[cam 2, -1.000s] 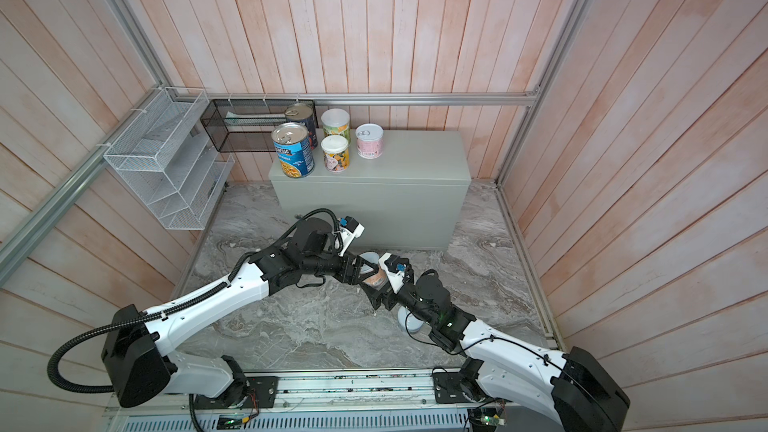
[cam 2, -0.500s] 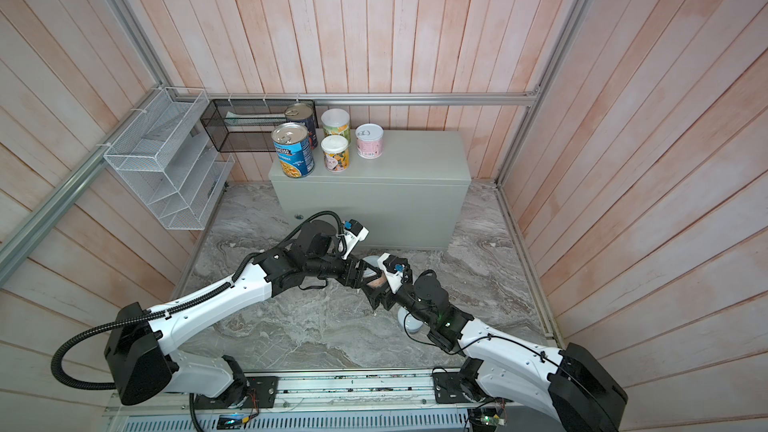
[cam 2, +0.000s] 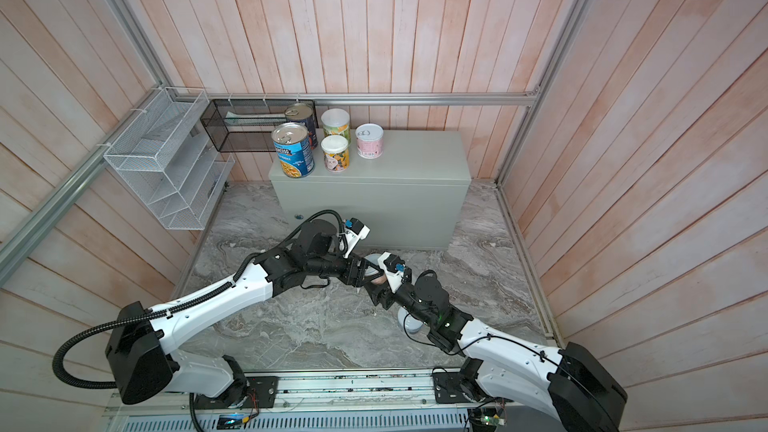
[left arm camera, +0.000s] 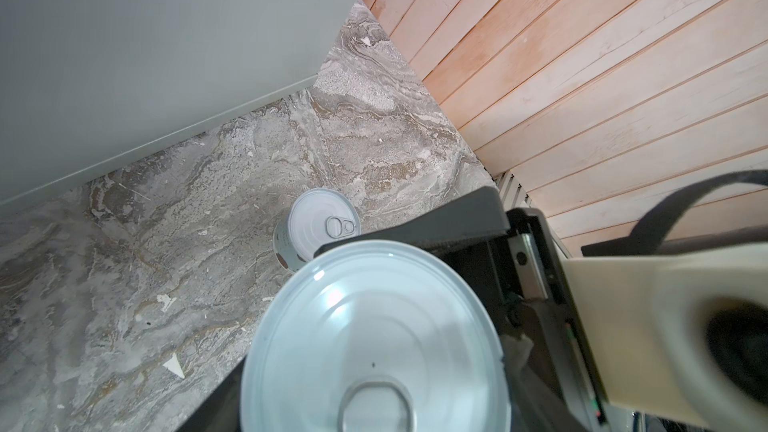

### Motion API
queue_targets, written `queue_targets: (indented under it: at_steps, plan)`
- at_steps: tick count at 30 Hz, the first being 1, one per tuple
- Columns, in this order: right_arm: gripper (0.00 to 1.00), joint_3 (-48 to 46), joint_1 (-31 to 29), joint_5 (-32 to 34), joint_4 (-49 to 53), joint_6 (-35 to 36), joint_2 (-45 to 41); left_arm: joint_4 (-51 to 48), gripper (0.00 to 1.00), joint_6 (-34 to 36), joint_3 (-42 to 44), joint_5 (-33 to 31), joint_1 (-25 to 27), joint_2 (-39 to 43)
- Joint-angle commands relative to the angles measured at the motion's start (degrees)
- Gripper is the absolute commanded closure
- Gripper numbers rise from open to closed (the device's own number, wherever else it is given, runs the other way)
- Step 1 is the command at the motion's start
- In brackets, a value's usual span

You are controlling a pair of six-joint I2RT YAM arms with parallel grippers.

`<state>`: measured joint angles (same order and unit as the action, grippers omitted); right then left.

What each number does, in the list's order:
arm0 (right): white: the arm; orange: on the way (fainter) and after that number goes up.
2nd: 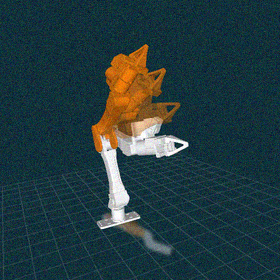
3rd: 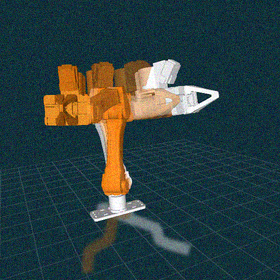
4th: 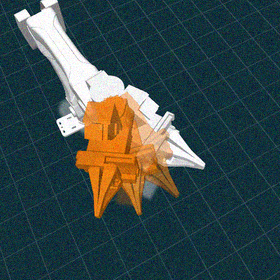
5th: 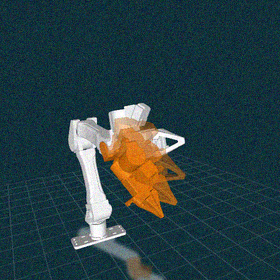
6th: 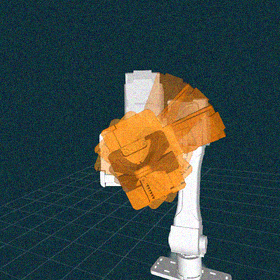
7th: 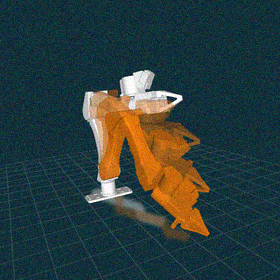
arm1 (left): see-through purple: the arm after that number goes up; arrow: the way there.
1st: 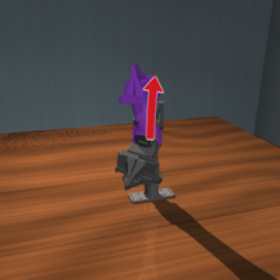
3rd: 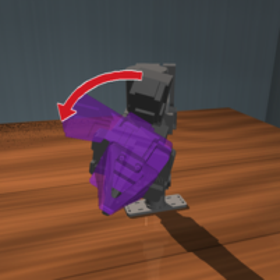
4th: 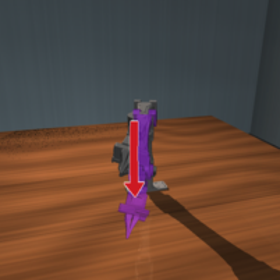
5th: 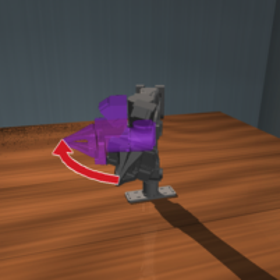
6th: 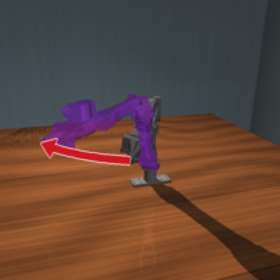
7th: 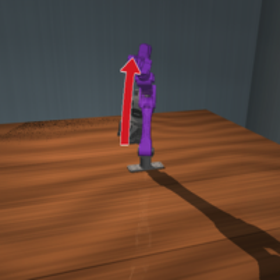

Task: Place and organize the canned foods onto the counter
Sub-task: 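Close the right gripper on the orange-label can while the left gripper releases it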

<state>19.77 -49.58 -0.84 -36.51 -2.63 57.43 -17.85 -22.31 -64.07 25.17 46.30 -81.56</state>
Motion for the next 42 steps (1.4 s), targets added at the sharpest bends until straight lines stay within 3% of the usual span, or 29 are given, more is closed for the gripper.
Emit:
queue_targets:
  at_steps: [1,14,29,42]
  plan:
    - [0.28,0.6,0.5,3.4,-3.1,-1.1,0.1,0.5,0.3,-0.9,-0.9,3.3,0.9,0.2]
    - [0.3,0.7,0.6,7.8,-2.5,-3.5,-0.9,-0.3,0.07,-1.8,-0.6,1.3,0.8,0.2]
    - [0.3,-0.2,0.6,12.1,-0.7,-4.7,-3.5,0.9,0.0,-3.2,2.3,-3.3,0.5,2.9]
    - [0.3,1.5,0.8,14.9,5.3,-6.5,-7.4,5.6,0.0,-4.3,9.4,-6.3,-1.3,9.7]
